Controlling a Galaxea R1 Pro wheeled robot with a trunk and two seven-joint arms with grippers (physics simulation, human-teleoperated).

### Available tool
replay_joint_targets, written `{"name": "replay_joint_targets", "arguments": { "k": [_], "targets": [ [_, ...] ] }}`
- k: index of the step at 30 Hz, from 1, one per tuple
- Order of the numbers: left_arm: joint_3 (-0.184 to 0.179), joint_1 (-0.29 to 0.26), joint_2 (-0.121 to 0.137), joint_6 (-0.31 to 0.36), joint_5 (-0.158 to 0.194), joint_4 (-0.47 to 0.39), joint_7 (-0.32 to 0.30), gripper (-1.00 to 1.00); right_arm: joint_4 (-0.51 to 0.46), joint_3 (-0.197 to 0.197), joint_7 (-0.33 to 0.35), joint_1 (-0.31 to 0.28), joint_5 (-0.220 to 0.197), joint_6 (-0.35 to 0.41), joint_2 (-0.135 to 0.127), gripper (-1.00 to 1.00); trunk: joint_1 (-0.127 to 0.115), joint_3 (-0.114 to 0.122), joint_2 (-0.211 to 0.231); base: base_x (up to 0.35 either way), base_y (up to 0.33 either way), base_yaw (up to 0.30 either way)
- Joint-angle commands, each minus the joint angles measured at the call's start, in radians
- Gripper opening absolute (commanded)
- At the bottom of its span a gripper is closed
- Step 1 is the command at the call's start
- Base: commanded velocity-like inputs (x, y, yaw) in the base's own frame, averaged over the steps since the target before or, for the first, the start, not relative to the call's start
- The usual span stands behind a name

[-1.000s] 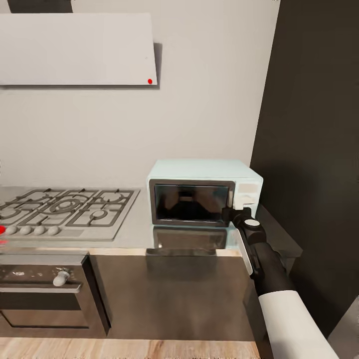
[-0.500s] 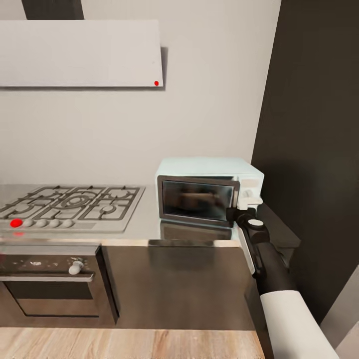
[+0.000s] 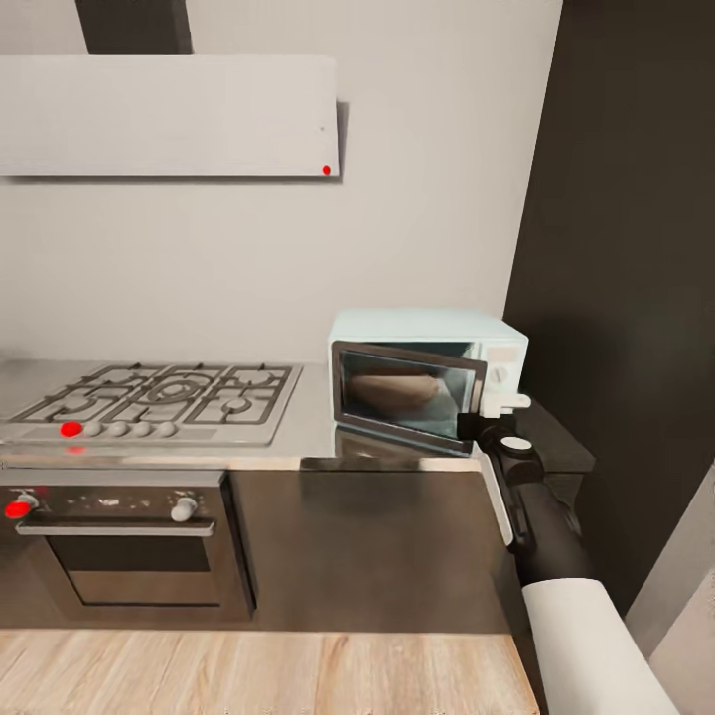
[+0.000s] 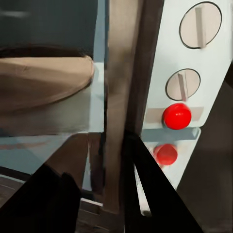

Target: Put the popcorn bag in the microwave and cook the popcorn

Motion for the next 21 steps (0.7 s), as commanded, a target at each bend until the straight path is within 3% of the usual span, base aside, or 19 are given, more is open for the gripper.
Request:
{"name": "replay_joint_targets", "arguments": {
  "k": [1,21],
  "targets": [
    [0.001,0.000,0.000,-0.002,0.006,-0.001,0.001,1.00,0.006,0.067,0.005,0.000,-0.025,0.003,0.001,-1.00,0.000,-0.001,0.000,-0.178,0.111,0.000],
    [0.001,0.000,0.000,-0.002,0.006,-0.001,0.001,1.00,0.012,0.067,0.006,0.000,-0.025,0.003,0.000,-1.00,0.000,-0.001,0.000,-0.127,0.030,0.000]
  ]
}}
